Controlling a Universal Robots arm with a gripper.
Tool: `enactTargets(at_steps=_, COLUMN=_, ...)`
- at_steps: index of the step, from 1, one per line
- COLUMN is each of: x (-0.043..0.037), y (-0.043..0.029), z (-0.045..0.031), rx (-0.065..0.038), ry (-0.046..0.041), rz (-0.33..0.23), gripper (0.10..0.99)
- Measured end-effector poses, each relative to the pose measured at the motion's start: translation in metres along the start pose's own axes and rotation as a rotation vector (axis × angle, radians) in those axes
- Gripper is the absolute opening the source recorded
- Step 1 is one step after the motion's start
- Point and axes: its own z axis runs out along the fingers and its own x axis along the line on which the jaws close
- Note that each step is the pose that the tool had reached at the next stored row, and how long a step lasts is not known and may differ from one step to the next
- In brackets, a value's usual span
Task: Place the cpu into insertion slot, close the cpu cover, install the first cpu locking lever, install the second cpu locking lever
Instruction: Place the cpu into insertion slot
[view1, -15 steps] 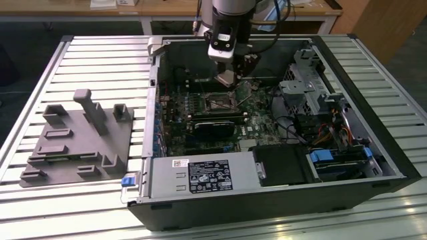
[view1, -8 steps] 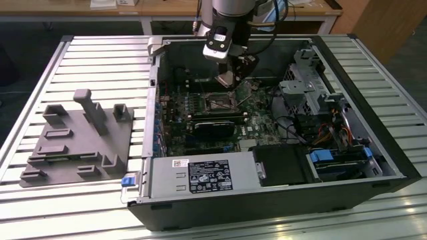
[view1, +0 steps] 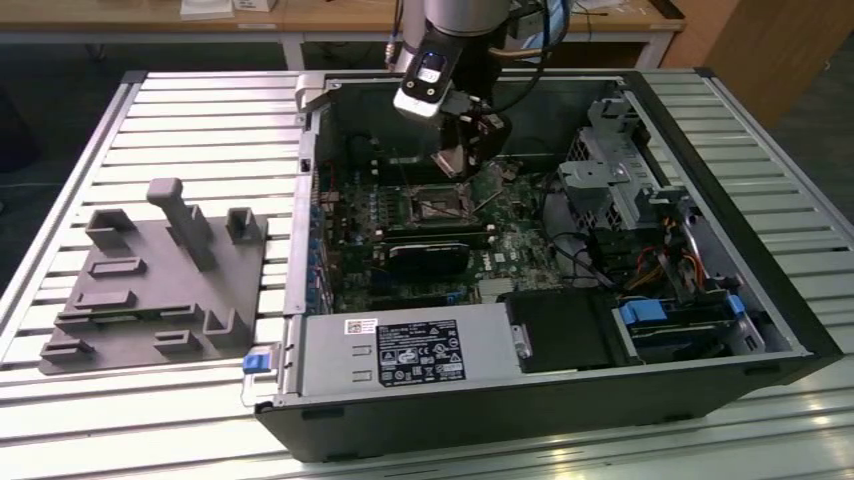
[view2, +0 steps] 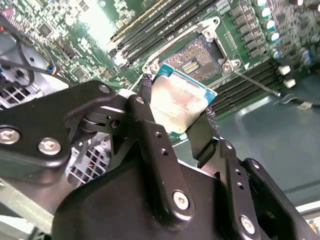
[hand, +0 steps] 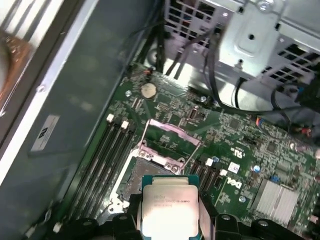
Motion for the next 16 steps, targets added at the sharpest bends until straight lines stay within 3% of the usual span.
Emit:
enactTargets(at_steps=8, x=0.0, y=-0.0003, z=0.0029, rx=0.0, ry=-0.0138, rz=0.146, gripper=0.537)
enactTargets(at_steps=16, x=0.0002, y=-0.001, z=0.0067, rx=-0.001, ry=-0.0235, rz=0.246, gripper=0.537)
